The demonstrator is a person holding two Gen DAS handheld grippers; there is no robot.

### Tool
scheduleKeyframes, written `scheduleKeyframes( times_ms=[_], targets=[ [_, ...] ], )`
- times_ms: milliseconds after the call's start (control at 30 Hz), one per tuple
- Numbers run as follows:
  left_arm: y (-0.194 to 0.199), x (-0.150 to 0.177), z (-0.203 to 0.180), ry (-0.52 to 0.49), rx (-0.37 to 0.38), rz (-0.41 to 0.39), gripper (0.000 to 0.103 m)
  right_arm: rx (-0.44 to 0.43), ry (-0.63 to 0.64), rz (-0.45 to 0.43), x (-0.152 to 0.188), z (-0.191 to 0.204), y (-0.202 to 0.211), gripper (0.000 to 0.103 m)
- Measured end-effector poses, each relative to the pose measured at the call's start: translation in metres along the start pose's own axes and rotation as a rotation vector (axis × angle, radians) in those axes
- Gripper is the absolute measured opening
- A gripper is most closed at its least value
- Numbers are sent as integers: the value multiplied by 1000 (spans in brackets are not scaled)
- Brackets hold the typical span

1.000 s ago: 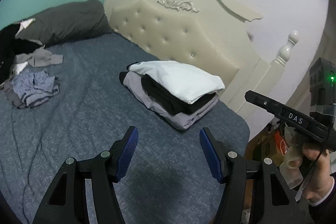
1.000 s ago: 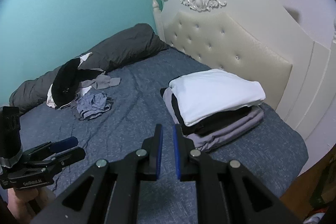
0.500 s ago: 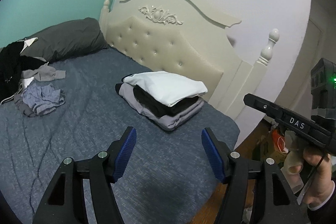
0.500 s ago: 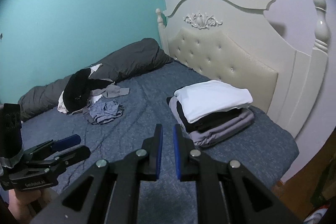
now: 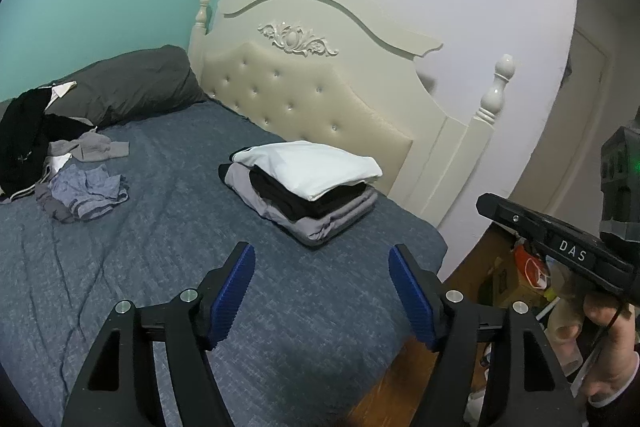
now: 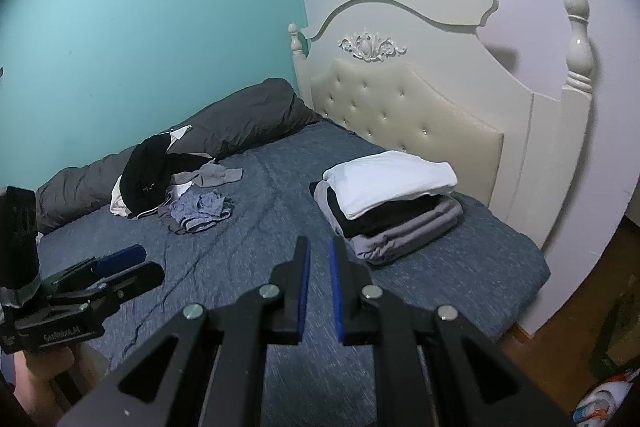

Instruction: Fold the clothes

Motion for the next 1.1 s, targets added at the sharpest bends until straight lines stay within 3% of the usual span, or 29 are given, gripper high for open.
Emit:
scheduleKeyframes(
  times_ms=[400,567,1100],
  targets=[
    [30,8,-15,-31,-14,-14,80,7,-12,-9,18,5,26,14],
    [40,11,-17,-30,-15,-21,81,7,-16,-12,26,9,37,26],
    [49,24,-25,-53,-30,-21,83,47,-28,-10,47,2,52,28]
  ],
)
Point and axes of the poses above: each gripper's, at about its wrist camera, not at the fingertips, and y roughly against the way its jaws point, z to its left, x to its underside, the point moved 5 cm from there along -y, roughly the way its jaws point, and after that the axes turned 10 degrees about -y, right-handed, at the moved point
